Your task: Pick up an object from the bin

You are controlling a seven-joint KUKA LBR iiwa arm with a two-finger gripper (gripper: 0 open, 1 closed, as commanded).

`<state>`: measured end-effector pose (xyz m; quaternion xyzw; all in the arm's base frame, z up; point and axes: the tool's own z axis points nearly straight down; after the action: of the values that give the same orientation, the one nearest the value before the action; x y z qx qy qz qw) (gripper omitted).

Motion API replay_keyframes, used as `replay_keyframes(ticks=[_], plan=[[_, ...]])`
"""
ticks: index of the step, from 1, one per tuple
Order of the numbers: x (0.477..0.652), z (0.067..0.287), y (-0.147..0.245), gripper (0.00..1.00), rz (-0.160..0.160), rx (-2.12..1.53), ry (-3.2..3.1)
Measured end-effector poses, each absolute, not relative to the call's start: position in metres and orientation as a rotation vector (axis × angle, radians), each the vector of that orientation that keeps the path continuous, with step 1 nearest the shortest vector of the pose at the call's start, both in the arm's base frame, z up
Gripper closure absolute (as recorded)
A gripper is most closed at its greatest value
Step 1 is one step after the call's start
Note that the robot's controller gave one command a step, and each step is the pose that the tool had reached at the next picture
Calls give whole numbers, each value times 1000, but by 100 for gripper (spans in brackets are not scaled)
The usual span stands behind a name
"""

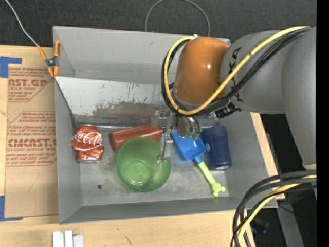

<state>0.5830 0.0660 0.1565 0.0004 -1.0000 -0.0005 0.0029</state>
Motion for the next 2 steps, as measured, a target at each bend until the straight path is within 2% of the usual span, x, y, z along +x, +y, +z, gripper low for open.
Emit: replay_keyframes(ticks=[1, 2], plan=[[585, 161, 66, 0, -3, 0, -3143], [515, 69, 74, 0, -2, 130, -3130]])
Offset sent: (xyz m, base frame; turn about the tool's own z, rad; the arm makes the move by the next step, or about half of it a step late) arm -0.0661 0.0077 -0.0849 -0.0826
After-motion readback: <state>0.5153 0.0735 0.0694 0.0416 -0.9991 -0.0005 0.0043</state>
